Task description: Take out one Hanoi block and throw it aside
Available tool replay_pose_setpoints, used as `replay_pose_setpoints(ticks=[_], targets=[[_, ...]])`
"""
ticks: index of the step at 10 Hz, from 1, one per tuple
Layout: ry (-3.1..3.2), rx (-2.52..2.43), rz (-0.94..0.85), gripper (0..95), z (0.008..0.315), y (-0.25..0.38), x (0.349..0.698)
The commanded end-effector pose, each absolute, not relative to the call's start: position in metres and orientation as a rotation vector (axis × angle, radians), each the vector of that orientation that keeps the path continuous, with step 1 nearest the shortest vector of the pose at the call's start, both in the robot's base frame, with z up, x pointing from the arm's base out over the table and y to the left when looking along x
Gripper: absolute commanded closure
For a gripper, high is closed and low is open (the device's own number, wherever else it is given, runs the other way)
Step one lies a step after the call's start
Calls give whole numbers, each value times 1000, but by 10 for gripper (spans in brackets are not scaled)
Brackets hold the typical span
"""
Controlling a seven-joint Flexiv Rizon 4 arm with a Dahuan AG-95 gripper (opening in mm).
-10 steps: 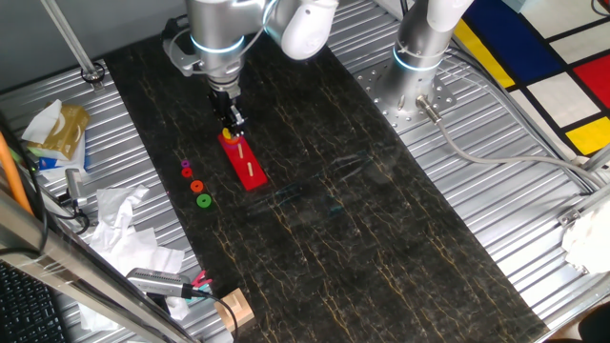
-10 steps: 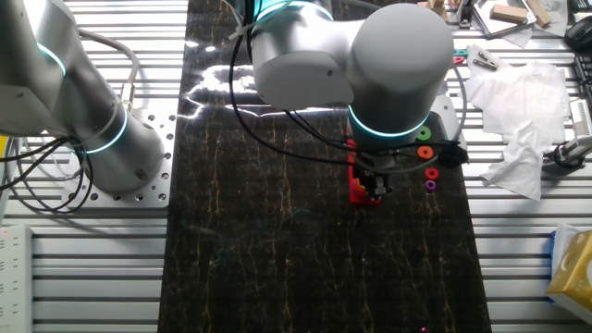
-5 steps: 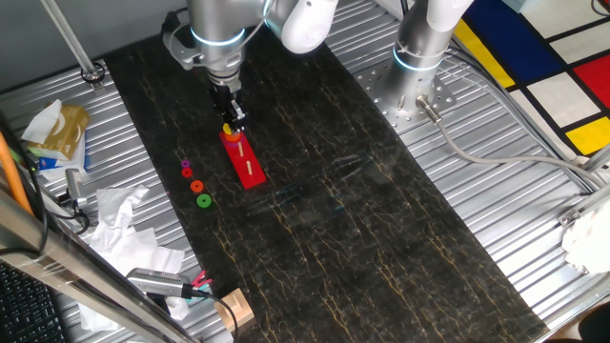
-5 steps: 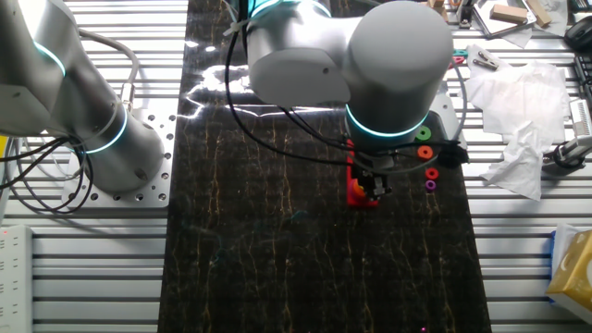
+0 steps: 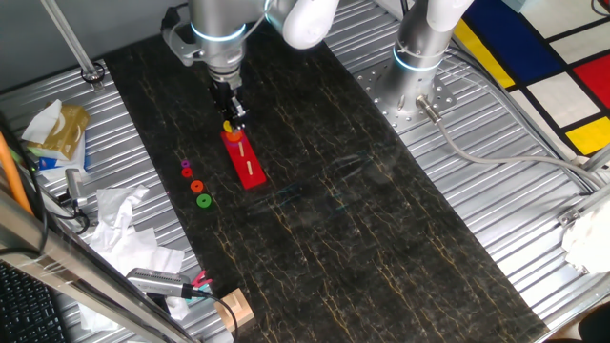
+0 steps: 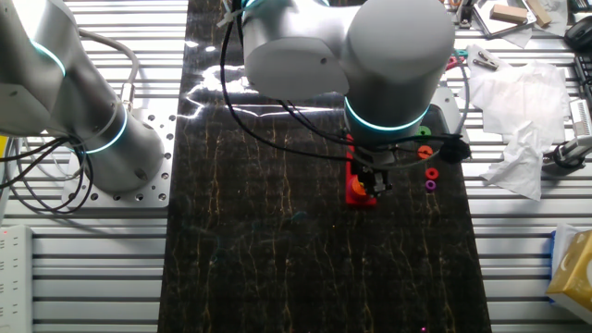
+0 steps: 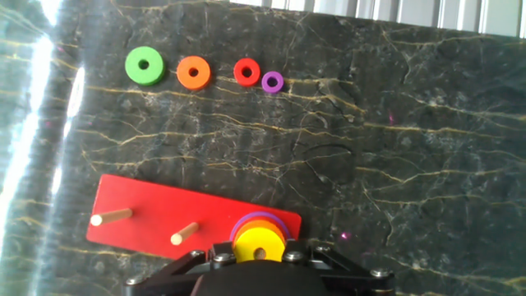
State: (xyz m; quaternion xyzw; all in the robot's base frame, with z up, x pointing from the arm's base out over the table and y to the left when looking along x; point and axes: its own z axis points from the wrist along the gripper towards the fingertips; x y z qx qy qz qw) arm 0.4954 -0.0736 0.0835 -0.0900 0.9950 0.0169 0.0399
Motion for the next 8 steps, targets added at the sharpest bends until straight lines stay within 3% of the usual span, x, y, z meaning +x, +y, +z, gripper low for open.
replay_pose_setpoints(ticks=[1, 8], targets=[[3053, -272, 50, 950, 89, -71, 497], [3066, -277, 55, 950, 110, -61, 517]])
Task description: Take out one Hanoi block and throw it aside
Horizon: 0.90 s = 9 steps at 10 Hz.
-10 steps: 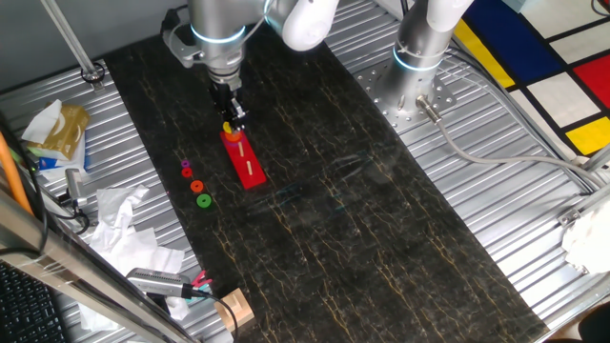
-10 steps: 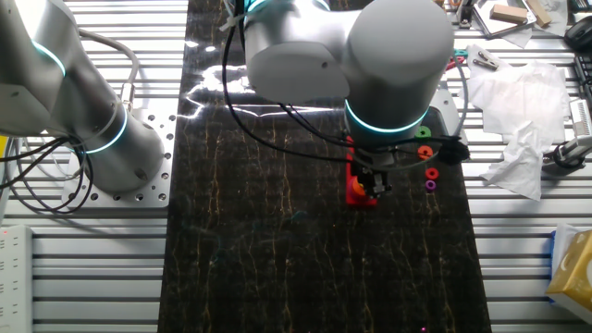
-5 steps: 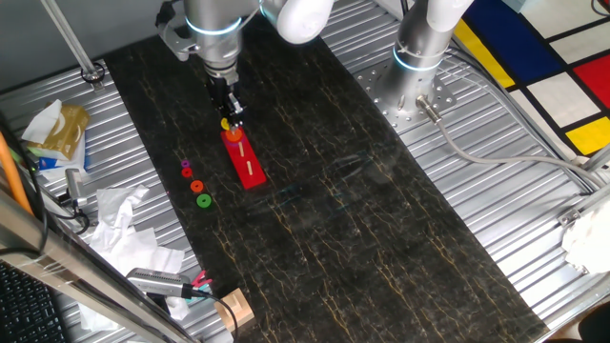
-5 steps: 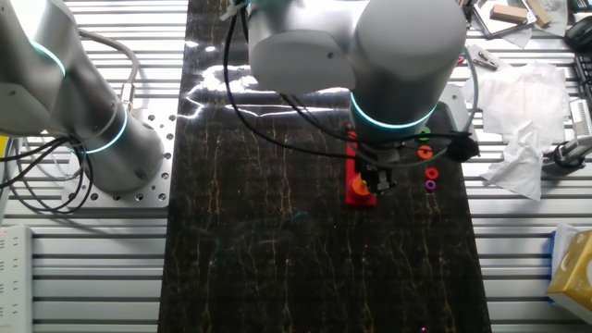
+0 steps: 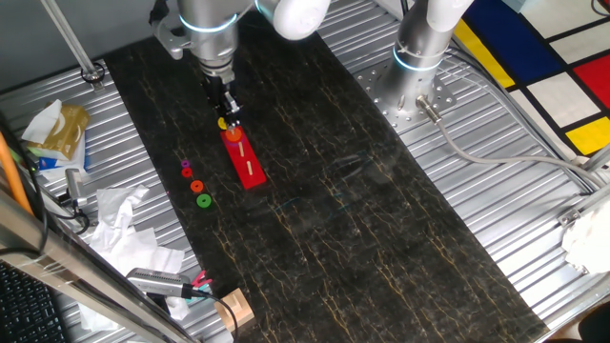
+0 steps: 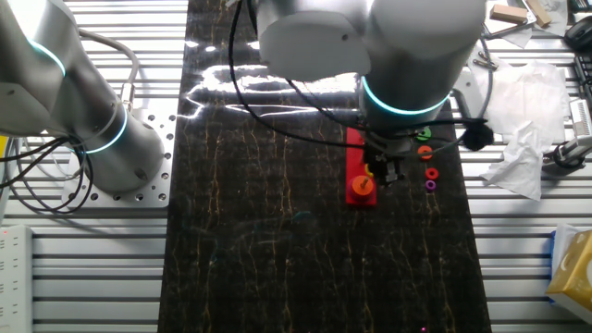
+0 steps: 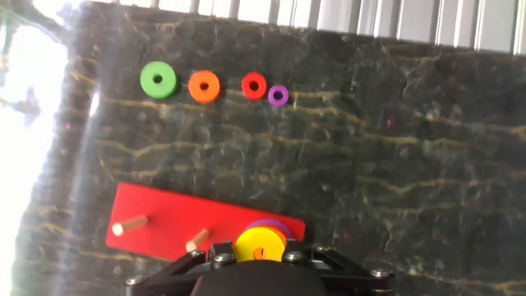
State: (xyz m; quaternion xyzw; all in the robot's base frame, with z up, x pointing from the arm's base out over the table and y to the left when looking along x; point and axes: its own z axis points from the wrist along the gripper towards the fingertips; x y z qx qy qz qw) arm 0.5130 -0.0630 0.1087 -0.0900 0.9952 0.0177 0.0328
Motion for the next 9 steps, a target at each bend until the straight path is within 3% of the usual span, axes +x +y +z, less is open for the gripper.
replay_pose_setpoints(ticks=[1, 9], targets=[[3068, -275, 56, 950, 113, -59, 523], [3100, -209, 49, 950, 123, -9, 581]])
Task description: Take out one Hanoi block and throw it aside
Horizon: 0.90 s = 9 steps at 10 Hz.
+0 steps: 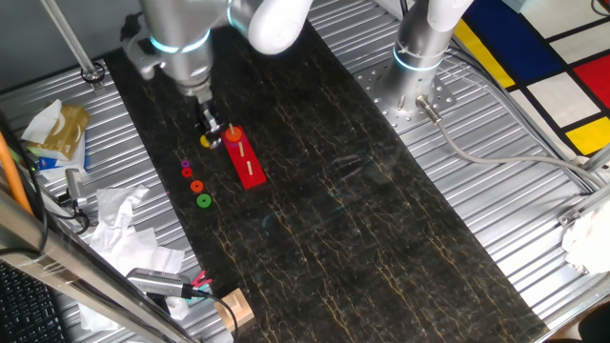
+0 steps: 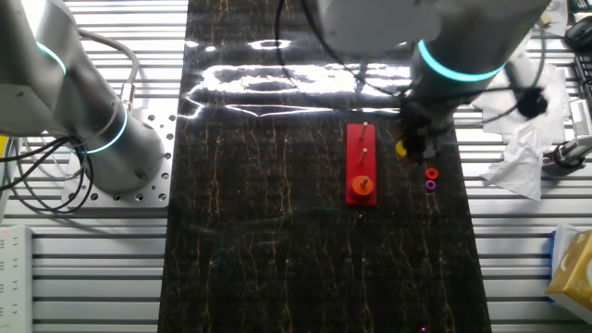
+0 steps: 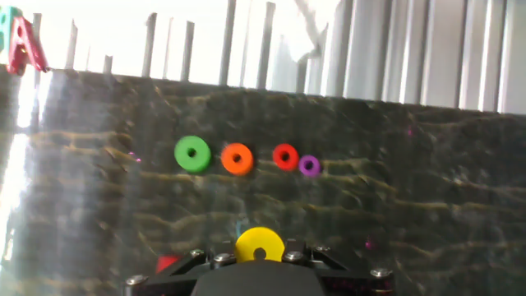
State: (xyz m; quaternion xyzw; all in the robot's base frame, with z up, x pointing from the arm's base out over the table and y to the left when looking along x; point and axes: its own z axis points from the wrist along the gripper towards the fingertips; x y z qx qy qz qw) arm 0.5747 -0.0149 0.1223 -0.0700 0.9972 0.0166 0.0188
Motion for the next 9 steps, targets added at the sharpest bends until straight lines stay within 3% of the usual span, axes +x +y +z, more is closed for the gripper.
replay_pose_setpoints(ticks=[1, 9], targets=[[3100, -199, 48, 950, 124, 1, 588], [3086, -152, 51, 950, 103, 60, 618]])
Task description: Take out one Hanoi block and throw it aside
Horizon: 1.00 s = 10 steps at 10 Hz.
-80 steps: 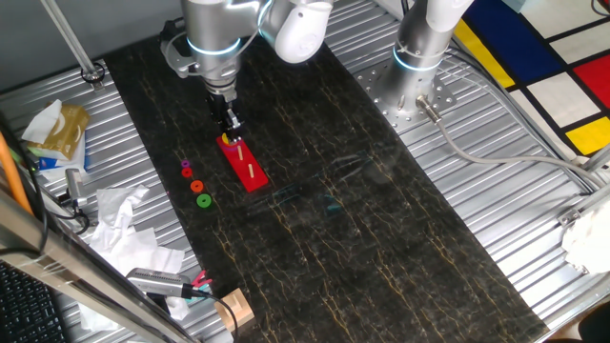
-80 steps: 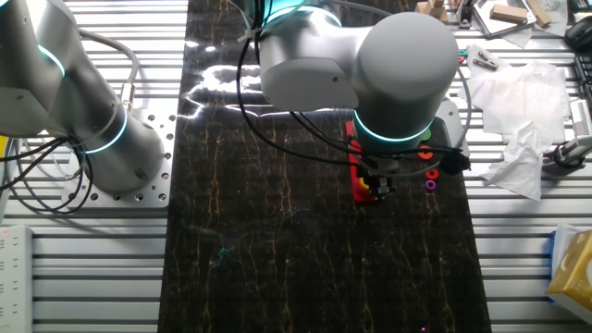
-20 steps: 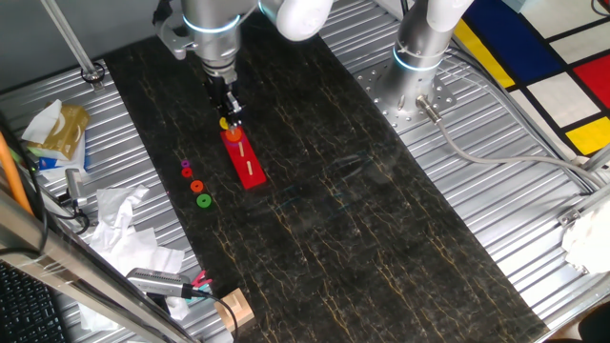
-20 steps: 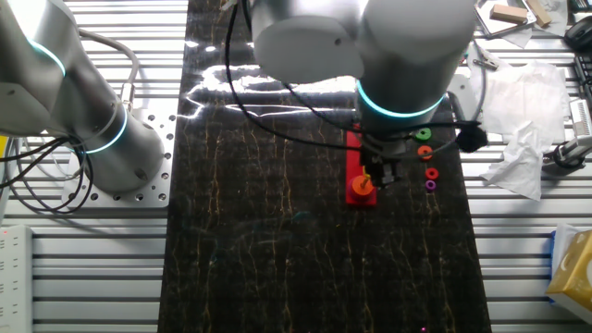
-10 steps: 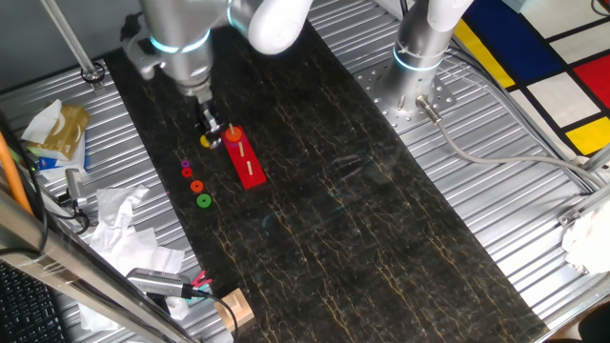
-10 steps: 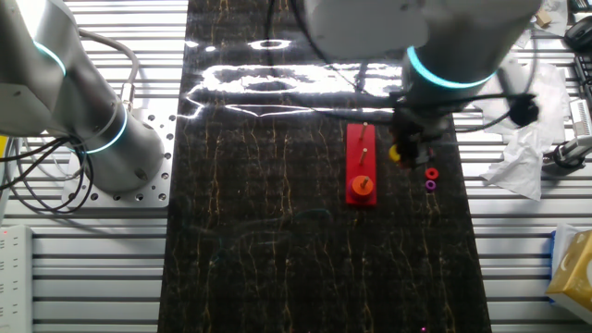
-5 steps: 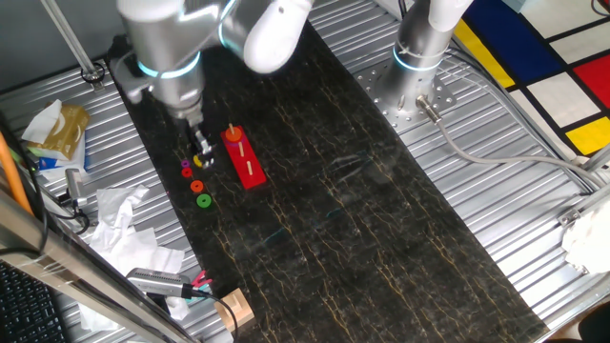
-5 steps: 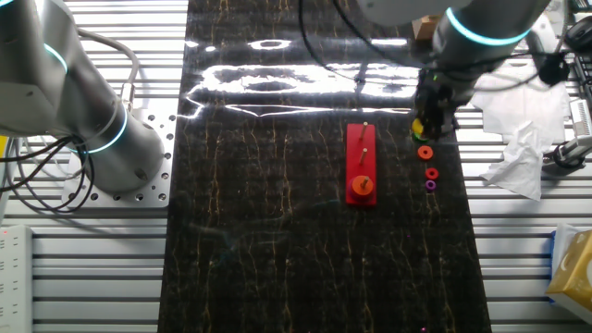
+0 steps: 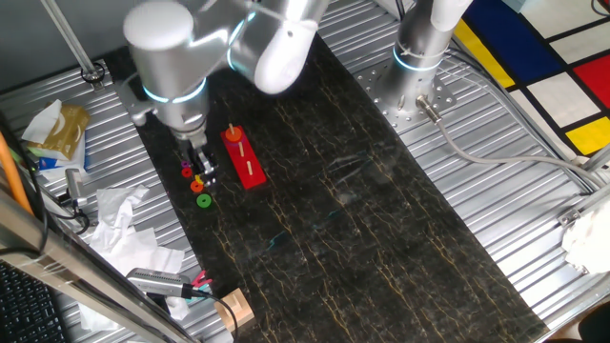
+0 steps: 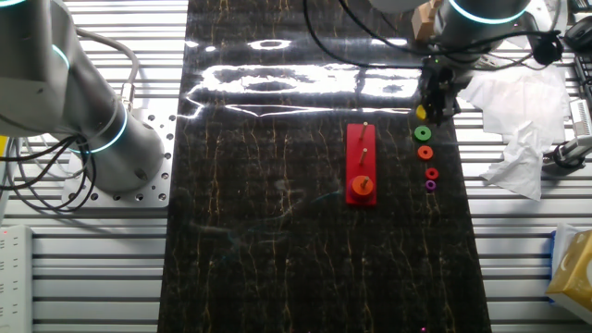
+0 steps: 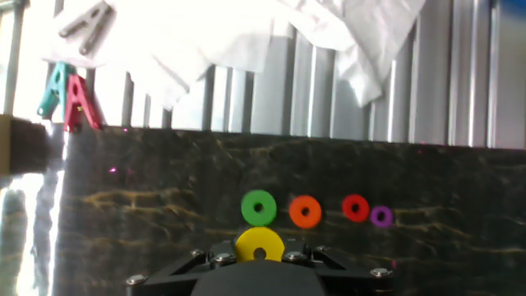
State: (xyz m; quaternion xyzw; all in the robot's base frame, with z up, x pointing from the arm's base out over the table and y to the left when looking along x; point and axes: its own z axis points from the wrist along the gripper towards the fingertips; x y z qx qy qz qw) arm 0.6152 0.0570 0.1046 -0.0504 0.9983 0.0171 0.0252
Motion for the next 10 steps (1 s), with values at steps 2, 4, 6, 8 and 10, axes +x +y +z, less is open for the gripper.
replay_pose_setpoints(ticks=[2, 4, 6, 8, 10], targets=[[3088, -145, 54, 950, 102, 67, 627], [3085, -141, 58, 950, 98, 74, 634], [3075, -140, 63, 950, 92, 80, 638], [3067, -137, 62, 950, 85, 88, 641], [3066, -134, 61, 950, 80, 94, 641]])
